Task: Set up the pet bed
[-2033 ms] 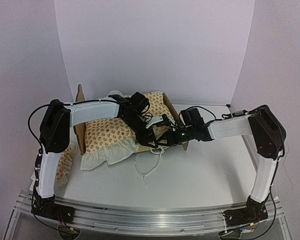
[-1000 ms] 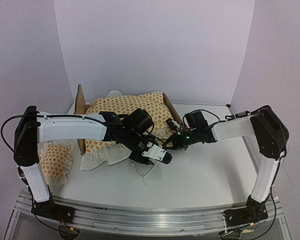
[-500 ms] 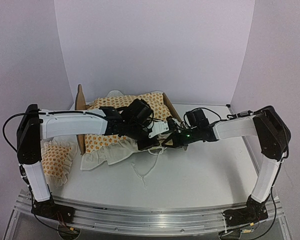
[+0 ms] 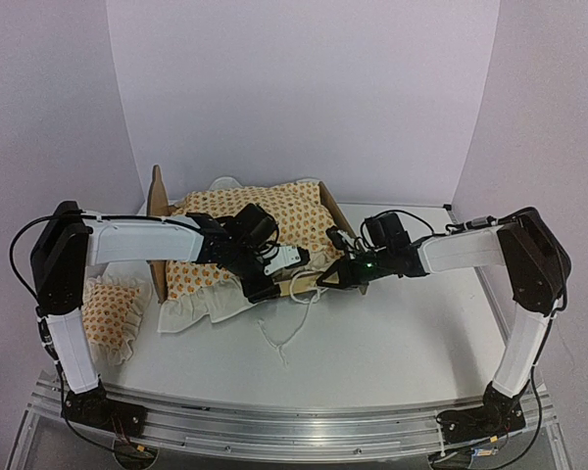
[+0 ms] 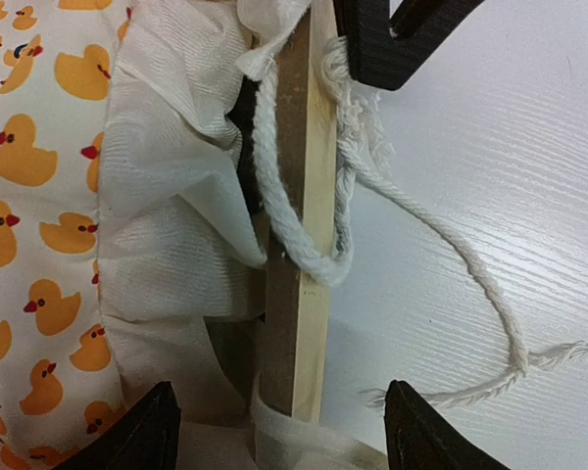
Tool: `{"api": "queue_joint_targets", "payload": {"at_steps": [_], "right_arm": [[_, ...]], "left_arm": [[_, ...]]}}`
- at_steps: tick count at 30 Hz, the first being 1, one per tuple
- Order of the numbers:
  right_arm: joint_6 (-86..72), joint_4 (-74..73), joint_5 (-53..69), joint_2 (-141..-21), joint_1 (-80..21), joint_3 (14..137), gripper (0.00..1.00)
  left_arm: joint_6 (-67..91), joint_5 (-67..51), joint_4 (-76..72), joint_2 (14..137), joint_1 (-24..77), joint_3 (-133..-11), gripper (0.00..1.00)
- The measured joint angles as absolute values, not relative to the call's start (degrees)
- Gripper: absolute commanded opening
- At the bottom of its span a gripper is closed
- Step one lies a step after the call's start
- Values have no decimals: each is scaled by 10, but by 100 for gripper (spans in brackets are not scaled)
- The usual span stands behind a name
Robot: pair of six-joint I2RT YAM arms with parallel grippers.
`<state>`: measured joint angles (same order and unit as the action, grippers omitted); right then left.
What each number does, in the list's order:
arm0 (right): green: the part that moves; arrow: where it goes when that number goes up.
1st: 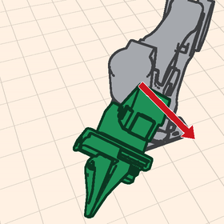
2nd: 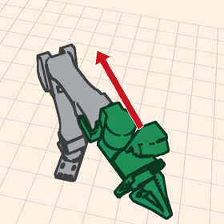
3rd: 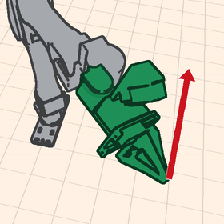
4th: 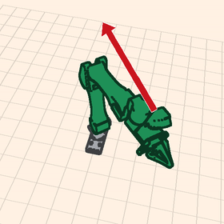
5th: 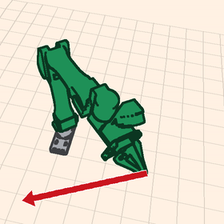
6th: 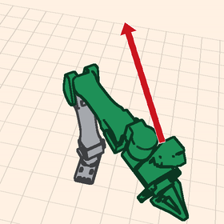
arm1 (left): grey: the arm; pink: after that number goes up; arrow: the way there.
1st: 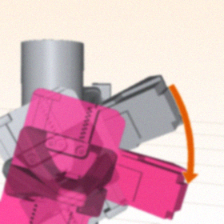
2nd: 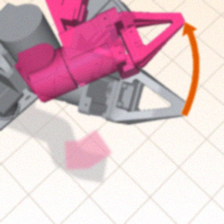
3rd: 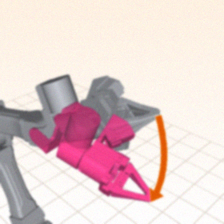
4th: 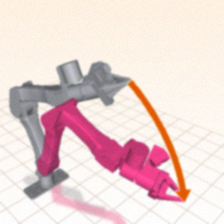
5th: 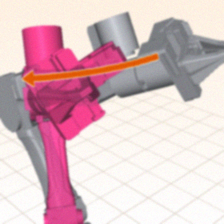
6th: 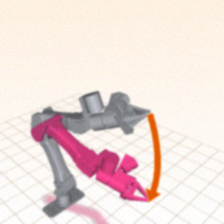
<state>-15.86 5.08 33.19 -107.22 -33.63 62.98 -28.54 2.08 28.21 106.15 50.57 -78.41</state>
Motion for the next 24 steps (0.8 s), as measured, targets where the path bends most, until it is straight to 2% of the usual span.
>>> {"api": "queue_joint_targets", "payload": {"at_steps": [3,5,8,10,14,15,18,19,20,21,22,24], "right_arm": [[-159,51,332,-1072,-336,630,0],[-159,51,333,-1072,-336,630,0],[-159,51,335,-1072,-336,632,0],[-159,51,335,-1072,-338,634,0],[-159,50,337,-1072,-347,639,0],[-159,49,338,-1072,-362,654,0],[-159,49,339,-1073,-367,659,0],[-160,48,339,-1075,-374,667,0],[-160,47,339,-1079,-381,677,0],[-162,47,338,-1085,-387,687,0],[-163,47,338,-1093,-393,700,0],[-165,52,337,-1109,-402,721,0]], "left_arm": [[-314,22,283,1079,501,-791,34],[-333,20,285,1094,492,-795,19],[-382,-16,299,1107,474,-795,3],[-388,-56,310,1107,457,-799,0],[-473,-123,355,1101,407,-800,0],[-578,-137,370,1093,378,-793,0],[-596,-139,373,1092,374,-791,1],[-620,-142,376,1090,368,-789,6],[-641,-145,378,1088,363,-787,16],[-658,-147,380,1088,359,-787,26],[-674,-147,380,1088,356,-787,41],[-710,-125,367,1088,357,-787,55]]}}
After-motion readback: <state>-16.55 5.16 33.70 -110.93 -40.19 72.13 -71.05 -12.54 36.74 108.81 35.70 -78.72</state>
